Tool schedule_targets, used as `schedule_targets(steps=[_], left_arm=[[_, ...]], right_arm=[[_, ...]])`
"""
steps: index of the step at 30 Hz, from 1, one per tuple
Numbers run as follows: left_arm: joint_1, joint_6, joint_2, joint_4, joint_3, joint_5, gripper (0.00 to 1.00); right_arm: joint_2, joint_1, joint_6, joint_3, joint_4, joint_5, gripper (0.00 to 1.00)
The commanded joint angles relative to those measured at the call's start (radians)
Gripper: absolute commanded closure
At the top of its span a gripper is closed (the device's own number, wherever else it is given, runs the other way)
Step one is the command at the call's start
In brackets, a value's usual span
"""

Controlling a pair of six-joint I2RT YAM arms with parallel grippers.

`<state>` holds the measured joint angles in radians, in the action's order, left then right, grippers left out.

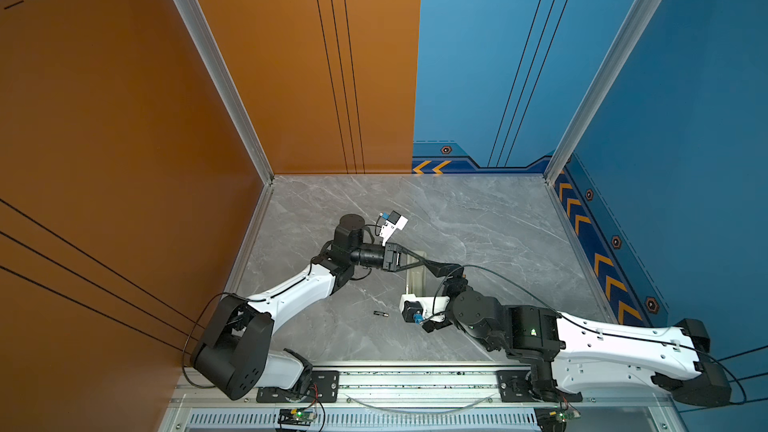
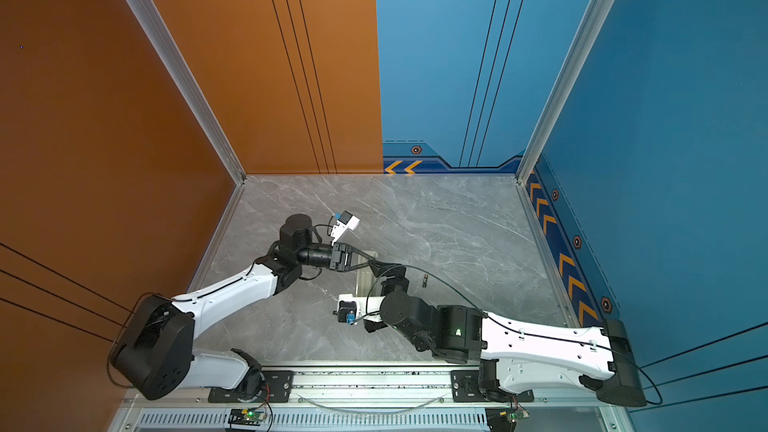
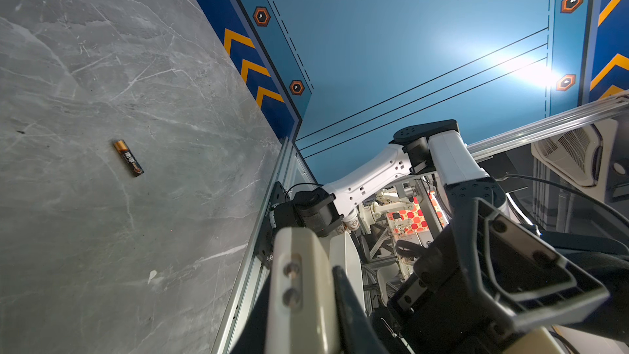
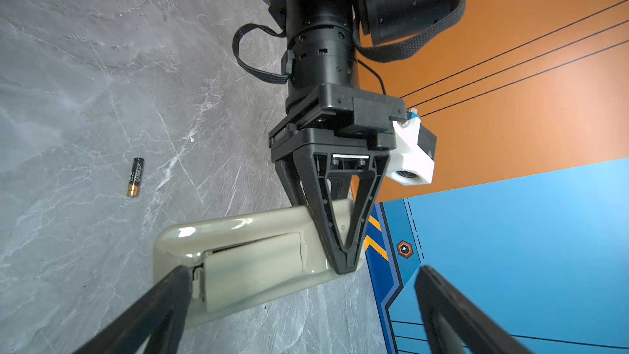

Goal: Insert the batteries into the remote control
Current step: 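Lift the right gripper off the remote while the left gripper turns it upright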

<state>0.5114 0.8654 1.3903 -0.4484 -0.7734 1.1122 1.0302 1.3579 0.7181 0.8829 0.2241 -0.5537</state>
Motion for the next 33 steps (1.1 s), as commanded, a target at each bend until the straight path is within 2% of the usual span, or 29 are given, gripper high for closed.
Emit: schedule_targets(steps=[1,13,19,22,25,29,33], left_arm=[[-0.005,0.003,-0.002,0.007,0.014,0.041,1.0],[-0.007,0.004,-0.001,0.007,0.014,0.04,1.0],[-0.023,0.001,-0.005,0.005,0.019,0.019,1.0],[-0.049,-0.002,-0.015,0.005,0.031,-0.011,1.0],[-0.069,-0.002,-0.015,0.004,0.037,-0.042,1.0],[-0.083,-0.023,-0.02,0.044,0.04,-0.099,1.0],[-0.094,-0.086,-0.049,0.167,0.03,-0.189,1.0]], right_arm=[[-0.013,0.008,-0.003,-0.012,0.016,0.019,0.0],[-0.026,0.01,-0.024,-0.005,0.032,0.043,0.0],[-0.061,0.01,-0.098,0.029,0.045,0.035,0.0],[-0.099,-0.004,-0.205,0.076,0.07,0.031,0.0],[-0.128,-0.048,-0.372,0.138,0.112,0.014,0.0],[-0.114,-0.154,-0.648,0.246,0.266,0.063,0.0],[-0.062,-0.252,-0.843,0.33,0.422,0.12,0.0]])
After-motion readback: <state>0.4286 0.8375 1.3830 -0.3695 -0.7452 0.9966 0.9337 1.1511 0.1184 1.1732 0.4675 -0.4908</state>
